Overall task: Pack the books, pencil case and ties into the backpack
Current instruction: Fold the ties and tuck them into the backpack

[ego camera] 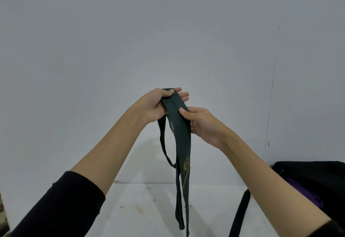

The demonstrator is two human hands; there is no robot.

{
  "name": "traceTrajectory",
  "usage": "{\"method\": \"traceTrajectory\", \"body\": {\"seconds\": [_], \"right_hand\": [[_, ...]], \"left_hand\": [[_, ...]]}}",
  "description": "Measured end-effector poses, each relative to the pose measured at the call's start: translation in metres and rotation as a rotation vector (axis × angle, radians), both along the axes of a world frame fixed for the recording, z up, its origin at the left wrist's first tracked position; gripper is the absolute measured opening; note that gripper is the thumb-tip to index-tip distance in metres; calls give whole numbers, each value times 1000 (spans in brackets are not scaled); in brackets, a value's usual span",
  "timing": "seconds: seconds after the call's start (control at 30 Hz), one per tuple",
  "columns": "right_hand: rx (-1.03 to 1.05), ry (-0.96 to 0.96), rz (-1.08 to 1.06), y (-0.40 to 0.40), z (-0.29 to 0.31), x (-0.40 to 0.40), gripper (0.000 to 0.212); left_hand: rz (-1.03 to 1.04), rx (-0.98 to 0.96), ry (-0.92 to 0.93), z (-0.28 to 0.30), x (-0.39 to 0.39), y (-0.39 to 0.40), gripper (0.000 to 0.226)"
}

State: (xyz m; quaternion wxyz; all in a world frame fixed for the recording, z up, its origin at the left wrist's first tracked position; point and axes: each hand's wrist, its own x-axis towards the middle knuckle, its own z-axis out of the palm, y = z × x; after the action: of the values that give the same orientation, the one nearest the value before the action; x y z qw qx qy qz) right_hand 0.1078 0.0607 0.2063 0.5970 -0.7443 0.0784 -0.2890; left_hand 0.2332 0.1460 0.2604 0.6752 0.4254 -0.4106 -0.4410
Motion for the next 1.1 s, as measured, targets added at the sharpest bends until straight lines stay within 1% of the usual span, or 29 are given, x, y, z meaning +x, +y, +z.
{"method": "traceTrajectory", "body": {"seconds": [0.07,0.13,0.17,0.27,0.33,0.37,0.43,0.53,0.6,0.63,0.7,0.77,0.8,0.83,0.87,0.93,1.0,1.1], "right_hand": [[-1,-10,-19,-1,2,0,23],[9,-28,-35,-2,5,-1,24],[9,-39,-44,-3,6,-2,24],[-15,-63,-87,-7,15,-3,28],[-31,-60,-98,-10,22,-3,29],[-37,-54,-92,-10,25,-3,30],[-43,-37,-84,-10,30,-2,28],[-61,-13,-85,-10,32,0,21],[-82,0,-101,-11,34,1,21],[-88,2,-107,-11,34,0,21],[-91,0,-104,-12,36,-2,20],[-92,-6,-93,-14,37,-4,20],[-88,-10,-88,-15,38,-5,19],[-82,-14,-83,-15,39,-6,19],[-73,-16,-78,-15,40,-7,18],[-58,-13,-78,-16,40,-9,18],[-71,5,-103,-18,38,-11,20],[-83,32,-169,-22,34,-13,25]], "left_hand": [[19,11,-19,-3,1,0,29],[52,42,-87,-7,3,2,32],[80,73,-146,-10,4,3,38],[134,193,-419,-21,12,9,66],[164,230,-556,-31,13,11,76],[216,209,-597,-36,13,12,74],[378,92,-618,-45,11,9,58],[635,-126,-603,-57,8,2,30],[713,-230,-557,-61,4,-2,15],[687,-242,-540,-63,3,-3,17],[525,-190,-538,-67,1,-6,37],[343,-124,-586,-71,-3,-8,53],[291,-113,-609,-74,-4,-11,55],[265,-111,-622,-77,-6,-14,49],[260,-106,-630,-80,-7,-18,39],[307,-71,-665,-85,-9,-23,17],[375,-46,-695,-91,-9,-29,16],[416,-60,-721,-101,-7,-30,16]]}}
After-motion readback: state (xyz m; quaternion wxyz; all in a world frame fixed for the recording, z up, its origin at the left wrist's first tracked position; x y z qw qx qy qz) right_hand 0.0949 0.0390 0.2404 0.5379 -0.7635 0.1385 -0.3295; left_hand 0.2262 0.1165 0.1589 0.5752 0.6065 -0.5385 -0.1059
